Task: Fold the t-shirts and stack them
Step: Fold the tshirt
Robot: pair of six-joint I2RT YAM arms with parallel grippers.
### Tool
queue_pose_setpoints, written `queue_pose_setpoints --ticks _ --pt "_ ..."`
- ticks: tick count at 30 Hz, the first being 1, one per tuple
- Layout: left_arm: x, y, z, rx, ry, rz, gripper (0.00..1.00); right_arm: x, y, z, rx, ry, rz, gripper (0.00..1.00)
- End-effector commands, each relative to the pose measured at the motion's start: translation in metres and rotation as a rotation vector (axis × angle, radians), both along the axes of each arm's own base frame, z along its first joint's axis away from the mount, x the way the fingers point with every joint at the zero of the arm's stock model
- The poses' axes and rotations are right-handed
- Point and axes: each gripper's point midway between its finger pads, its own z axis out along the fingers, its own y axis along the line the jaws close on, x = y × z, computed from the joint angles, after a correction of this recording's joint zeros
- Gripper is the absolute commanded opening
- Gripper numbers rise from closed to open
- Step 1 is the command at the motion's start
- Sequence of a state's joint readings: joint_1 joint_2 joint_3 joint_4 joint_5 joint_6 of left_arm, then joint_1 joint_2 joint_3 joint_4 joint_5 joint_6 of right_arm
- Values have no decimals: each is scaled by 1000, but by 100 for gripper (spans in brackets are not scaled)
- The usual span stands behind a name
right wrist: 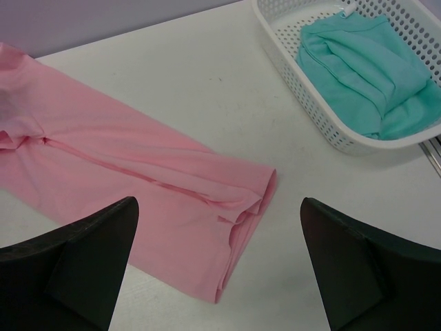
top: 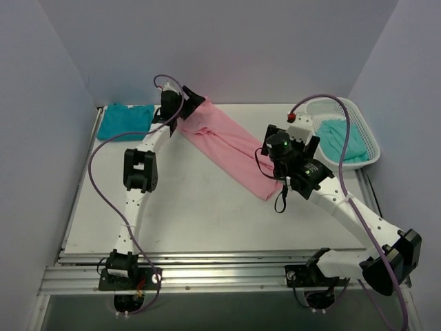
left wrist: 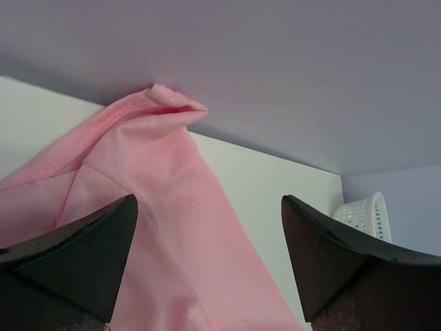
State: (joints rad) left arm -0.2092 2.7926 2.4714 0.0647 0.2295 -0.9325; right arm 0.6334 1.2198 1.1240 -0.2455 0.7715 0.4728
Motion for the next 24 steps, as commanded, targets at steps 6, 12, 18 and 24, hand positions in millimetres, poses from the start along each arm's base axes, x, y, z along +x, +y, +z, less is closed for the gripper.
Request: queue_pose_setpoints --ticks 6,12,18,24 --pt "-52 -4 206 -18 -329 -97 94 -14 -10 21 54 -63 6 100" --pt "-157 -10 233 49 -277 -15 94 -21 -7 16 89 -63 33 100" --pt "-269 -53 110 82 -16 31 94 -32 -4 18 124 -72 68 100" --pt "-348 -95 34 93 110 64 94 -43 -9 24 138 -87 69 100"
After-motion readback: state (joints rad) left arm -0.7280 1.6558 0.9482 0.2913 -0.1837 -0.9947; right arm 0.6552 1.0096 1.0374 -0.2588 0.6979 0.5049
